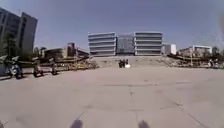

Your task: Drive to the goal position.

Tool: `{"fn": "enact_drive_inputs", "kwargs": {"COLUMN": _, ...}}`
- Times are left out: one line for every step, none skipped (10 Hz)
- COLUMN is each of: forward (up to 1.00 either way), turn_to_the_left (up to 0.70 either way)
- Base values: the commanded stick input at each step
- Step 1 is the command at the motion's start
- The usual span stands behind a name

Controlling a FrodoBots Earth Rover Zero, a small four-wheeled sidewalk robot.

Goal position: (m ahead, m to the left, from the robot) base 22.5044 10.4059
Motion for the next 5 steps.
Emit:
{"fn": "enact_drive_inputs", "kwargs": {"forward": 1.00, "turn_to_the_left": 0.03}}
{"fn": "enact_drive_inputs", "kwargs": {"forward": 1.00, "turn_to_the_left": 0.03}}
{"fn": "enact_drive_inputs", "kwargs": {"forward": 1.00, "turn_to_the_left": 0.02}}
{"fn": "enact_drive_inputs", "kwargs": {"forward": 1.00, "turn_to_the_left": 0.01}}
{"fn": "enact_drive_inputs", "kwargs": {"forward": 1.00, "turn_to_the_left": 0.00}}
